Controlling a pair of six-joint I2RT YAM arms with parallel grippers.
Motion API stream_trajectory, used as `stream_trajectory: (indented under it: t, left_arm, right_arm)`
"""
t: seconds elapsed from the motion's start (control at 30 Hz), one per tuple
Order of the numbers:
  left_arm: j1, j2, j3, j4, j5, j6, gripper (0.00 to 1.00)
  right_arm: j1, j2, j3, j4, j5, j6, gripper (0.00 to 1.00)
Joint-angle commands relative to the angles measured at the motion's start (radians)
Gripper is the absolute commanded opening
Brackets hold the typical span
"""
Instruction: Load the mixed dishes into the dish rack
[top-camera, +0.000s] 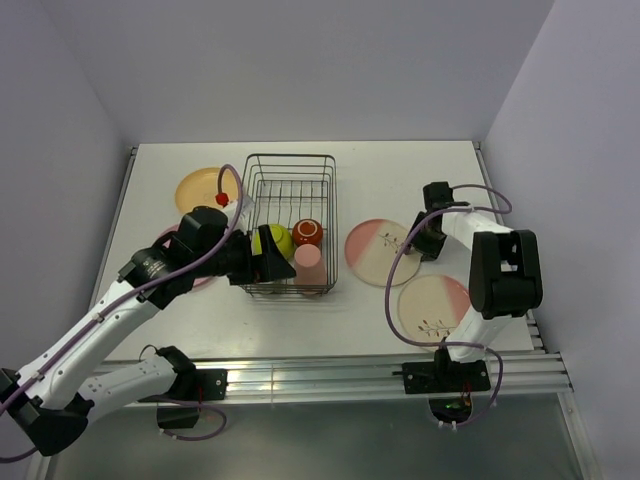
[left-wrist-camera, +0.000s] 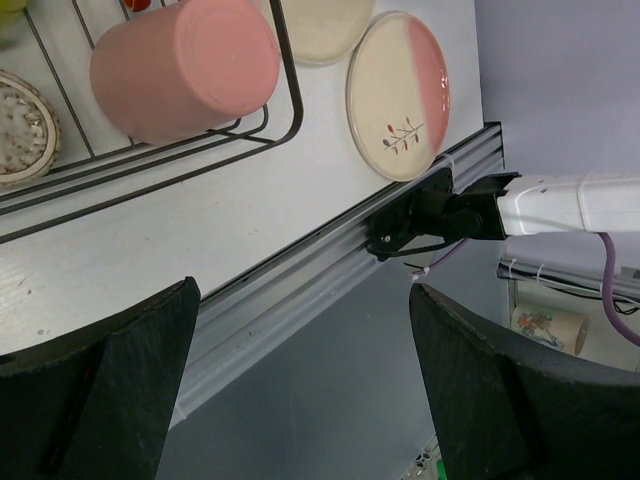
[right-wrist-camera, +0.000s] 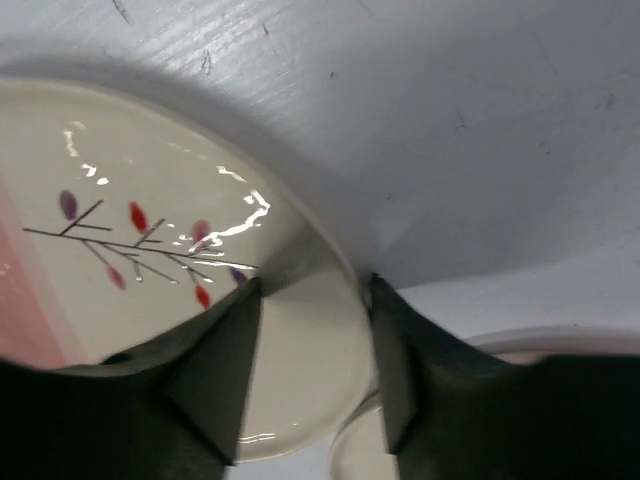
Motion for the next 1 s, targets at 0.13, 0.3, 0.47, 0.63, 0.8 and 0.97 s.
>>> stream_trajectory:
  t: [0.13,0.3,0.47,0.63,0.8,0.97]
  left_arm:
    - [-0.003,0.08,0.08,0.072,0.042,0.032,0.92]
    - [-0.023,0.203,0.167,0.081,0.073,0.029,0.89]
    - [-0.158,0.44,0.419,-0.034,-0.082,0.1,0.89]
    - [-0.228,0.619,0.557,-0.066,-0.19,0.16,0.89]
    - [-0.263,0.749,0.562,0.03,-0.184,0.152,0.89]
    - [-0.265,0.809,0.496,0.156,-0.102,0.029,0.89]
  right_arm:
    - [-0.003,0.039,-0.032,0.049,0.02,0.027,0.22]
    - [-0.006,0.06,-0.004,0.036,0.024,0.024,0.0]
    - [-0.009,0.014,-0.024,0.067,0.005,0.041,0.0]
    - [-0.018,-0.039,-0.012,0.06,-0.084,0.057,0.0]
    - [-0.061,-0.082,0.007,0.032,-0.121,0.06,0.0]
    - [-0.113,-0.173,-0.007,0.03,-0.157,0.066,0.0]
